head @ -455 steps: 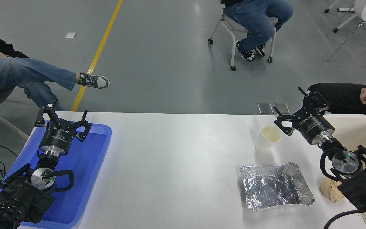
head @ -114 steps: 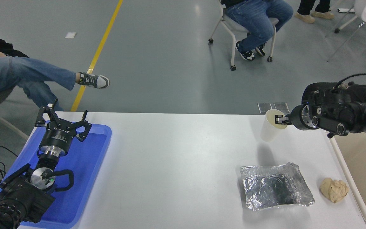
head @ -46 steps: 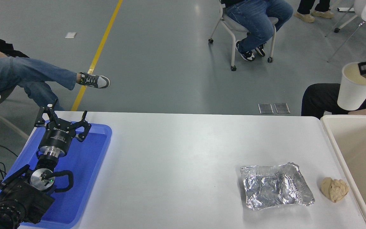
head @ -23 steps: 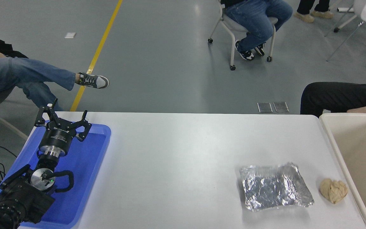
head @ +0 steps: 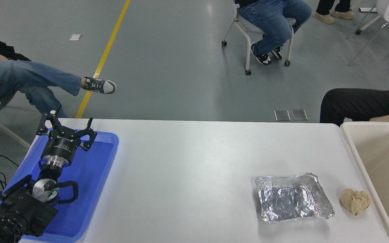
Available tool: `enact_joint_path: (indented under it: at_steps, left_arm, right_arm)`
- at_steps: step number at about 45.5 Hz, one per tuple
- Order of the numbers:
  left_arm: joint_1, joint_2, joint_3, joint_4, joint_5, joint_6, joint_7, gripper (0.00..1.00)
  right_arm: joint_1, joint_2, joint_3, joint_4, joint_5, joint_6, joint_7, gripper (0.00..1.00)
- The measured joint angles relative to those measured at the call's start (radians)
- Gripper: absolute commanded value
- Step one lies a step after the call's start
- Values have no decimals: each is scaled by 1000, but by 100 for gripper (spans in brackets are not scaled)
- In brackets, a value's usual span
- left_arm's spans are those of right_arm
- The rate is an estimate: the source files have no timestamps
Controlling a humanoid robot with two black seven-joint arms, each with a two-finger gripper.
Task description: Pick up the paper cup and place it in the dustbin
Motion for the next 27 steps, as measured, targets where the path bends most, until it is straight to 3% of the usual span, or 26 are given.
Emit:
enact_joint_path:
  at_steps: [18, 19, 21, 22, 27]
  left_arm:
    - [0, 0, 0, 0, 0, 0, 0, 100]
    - [0, 0, 0, 0, 0, 0, 0, 100]
    - [0, 0, 0, 0, 0, 0, 0, 100]
    - [0, 0, 0, 0, 0, 0, 0, 100]
    - [0, 0, 0, 0, 0, 0, 0, 100]
  right_arm:
    - [-190, 96, 196, -92, 88, -30, -1, 0]
    - [-195, 99, 202, -94, 90, -30, -1, 13]
    - [-203, 103, 215, -97, 93, -31, -1, 94]
    - [-209, 105, 223, -99, 95, -32, 0, 100]
    - [-223, 112, 247, -102, 101, -32, 1, 100]
